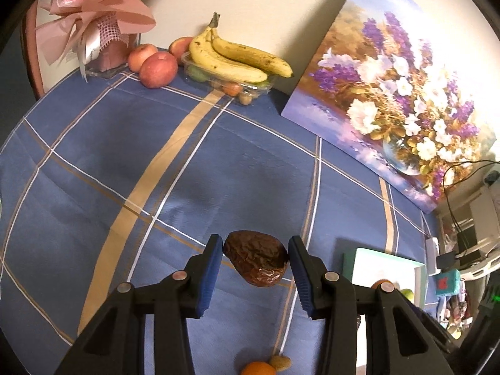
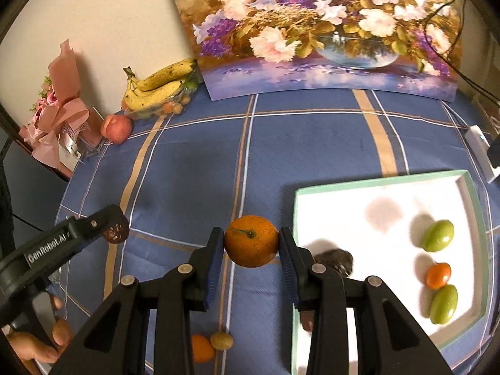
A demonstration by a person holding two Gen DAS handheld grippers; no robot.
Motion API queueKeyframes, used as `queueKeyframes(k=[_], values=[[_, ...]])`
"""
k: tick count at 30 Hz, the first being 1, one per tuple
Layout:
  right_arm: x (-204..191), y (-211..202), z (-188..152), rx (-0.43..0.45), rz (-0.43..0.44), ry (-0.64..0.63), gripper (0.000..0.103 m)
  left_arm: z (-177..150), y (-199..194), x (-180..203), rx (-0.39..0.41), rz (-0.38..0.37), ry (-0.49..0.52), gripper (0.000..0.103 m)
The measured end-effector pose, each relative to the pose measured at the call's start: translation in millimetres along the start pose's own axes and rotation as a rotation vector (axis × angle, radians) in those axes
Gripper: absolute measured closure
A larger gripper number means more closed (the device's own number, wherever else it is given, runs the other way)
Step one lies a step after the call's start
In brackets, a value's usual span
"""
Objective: Organize fruits
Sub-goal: 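Carry the date in left tool and tangerine in right tool into the tray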
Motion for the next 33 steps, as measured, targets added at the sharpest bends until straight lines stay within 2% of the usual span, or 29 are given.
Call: queueKeyframes(k=[7, 15, 24, 33], values=[[16.5, -11.7, -3.6, 0.004, -0.003, 0.008, 0.066, -5.0, -1.7, 9.7, 0.003, 0.005, 0.021, 0.057], [63.9, -16.4, -4.1, 0.002, -0.028, 0.079, 0.066, -17.6, 7.0, 33.3, -0.023, 0.001, 0.062, 0.057], [144.2, -32.0, -4.1, 0.022, -0.114, 0.191, 0.066, -45.5, 19.4, 93.6, -0.068, -0.043, 0.185, 0.057], [193.4, -30.3, 8.9, 0.045, -0.181, 0.241, 0.066, -62.1, 47.0, 158.7, -0.103, -0.071, 0.330, 0.057]])
Point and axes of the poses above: each gripper's, at about its wrist camera, not at the fingertips, and y roughly the way its jaws point, x to its right, z to its top, the point moved 10 cm from there along y, roughly the way its jaws point, and after that the axes turned 1 degree about z, right-handed, at the moved point
